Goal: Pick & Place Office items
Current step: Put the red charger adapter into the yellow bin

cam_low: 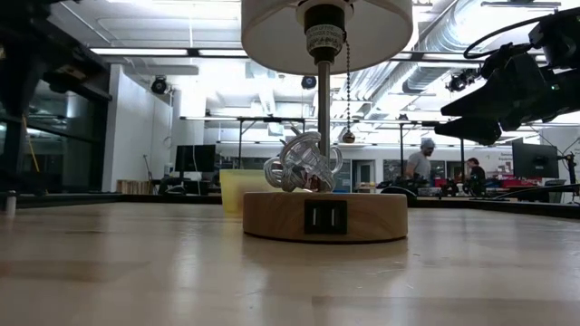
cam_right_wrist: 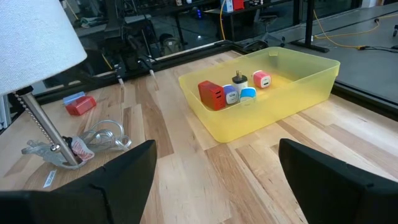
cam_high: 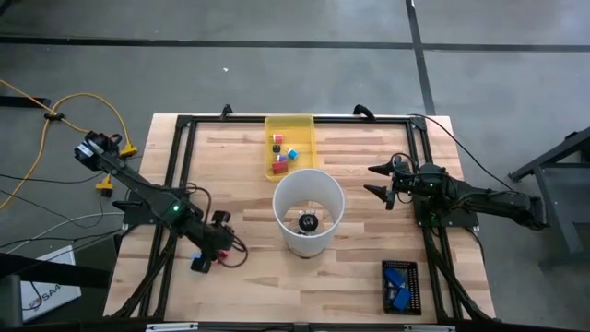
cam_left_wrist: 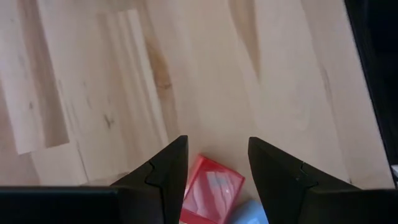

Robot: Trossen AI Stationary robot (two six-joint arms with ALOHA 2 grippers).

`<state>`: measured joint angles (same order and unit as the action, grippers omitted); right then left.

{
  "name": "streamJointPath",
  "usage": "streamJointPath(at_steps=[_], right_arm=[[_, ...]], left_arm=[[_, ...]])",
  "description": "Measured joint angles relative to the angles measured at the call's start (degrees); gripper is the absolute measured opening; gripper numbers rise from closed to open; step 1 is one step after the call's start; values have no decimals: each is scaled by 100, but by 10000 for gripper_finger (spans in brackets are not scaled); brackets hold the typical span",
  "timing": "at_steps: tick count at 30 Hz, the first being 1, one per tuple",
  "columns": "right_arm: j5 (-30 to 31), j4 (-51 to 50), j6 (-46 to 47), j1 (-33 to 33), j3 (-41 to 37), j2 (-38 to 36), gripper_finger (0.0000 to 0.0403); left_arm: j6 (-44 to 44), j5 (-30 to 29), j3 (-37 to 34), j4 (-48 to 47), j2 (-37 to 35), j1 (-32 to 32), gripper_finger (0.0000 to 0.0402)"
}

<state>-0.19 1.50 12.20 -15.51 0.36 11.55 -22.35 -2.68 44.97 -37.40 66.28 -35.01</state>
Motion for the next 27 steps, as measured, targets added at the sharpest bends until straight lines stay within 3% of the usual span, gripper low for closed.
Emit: streamJointPath(at_steps=[15, 27], right_arm=[[0, 0, -2, 0, 0, 2, 325], [0, -1, -2, 1, 0, 2, 325]], left_arm=[[-216, -218, 0, 65, 317, -388, 165], [-168, 92, 0, 146, 794, -386, 259]])
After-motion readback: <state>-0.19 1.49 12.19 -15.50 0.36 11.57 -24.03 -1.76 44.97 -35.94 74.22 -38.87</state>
